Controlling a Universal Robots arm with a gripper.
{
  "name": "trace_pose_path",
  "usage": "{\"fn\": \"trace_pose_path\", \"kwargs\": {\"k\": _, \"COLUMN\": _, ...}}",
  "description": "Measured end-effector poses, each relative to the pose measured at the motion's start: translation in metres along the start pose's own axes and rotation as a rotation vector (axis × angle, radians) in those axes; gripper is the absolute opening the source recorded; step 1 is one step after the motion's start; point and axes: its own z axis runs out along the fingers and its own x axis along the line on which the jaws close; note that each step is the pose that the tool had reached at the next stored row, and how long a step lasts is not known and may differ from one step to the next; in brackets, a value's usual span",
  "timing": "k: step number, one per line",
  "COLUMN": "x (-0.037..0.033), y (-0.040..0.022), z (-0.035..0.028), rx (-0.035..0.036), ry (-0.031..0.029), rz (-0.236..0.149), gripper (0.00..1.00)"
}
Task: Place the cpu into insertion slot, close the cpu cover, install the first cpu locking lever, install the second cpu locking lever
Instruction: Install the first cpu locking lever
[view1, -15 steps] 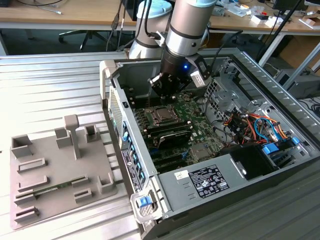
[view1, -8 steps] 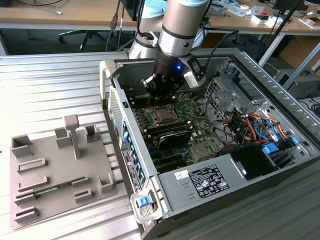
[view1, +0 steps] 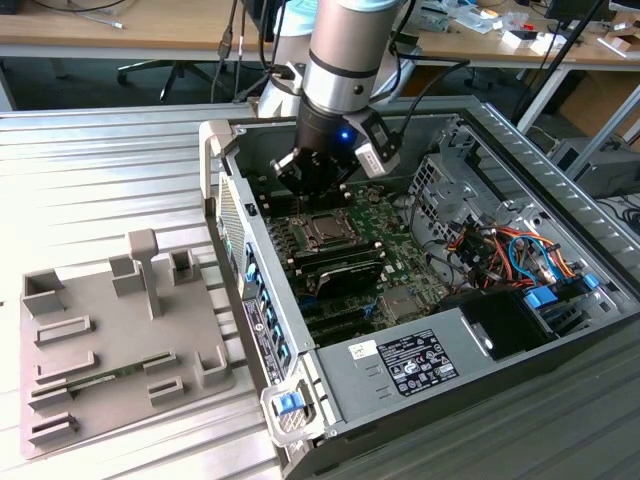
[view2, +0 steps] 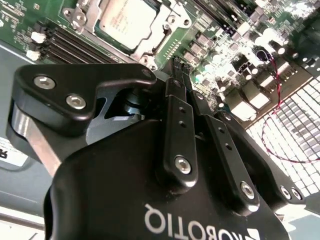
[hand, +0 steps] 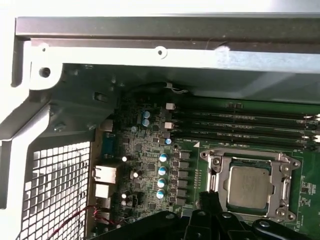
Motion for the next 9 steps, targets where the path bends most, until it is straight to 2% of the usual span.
{"fn": "trace_pose_path", "kwargs": {"k": 5, "x": 0.0023, "y": 0.0002, "z": -0.0052, "rx": 0.0001, "ry": -0.0033, "rz": 0.0, "gripper": 0.11}}
{"fn": "trace_pose_path", "kwargs": {"k": 9, "x": 0.0057, "y": 0.0032, "z": -0.0057, "rx": 0.0003, "ry": -0.0043, "rz": 0.0, "gripper": 0.11}}
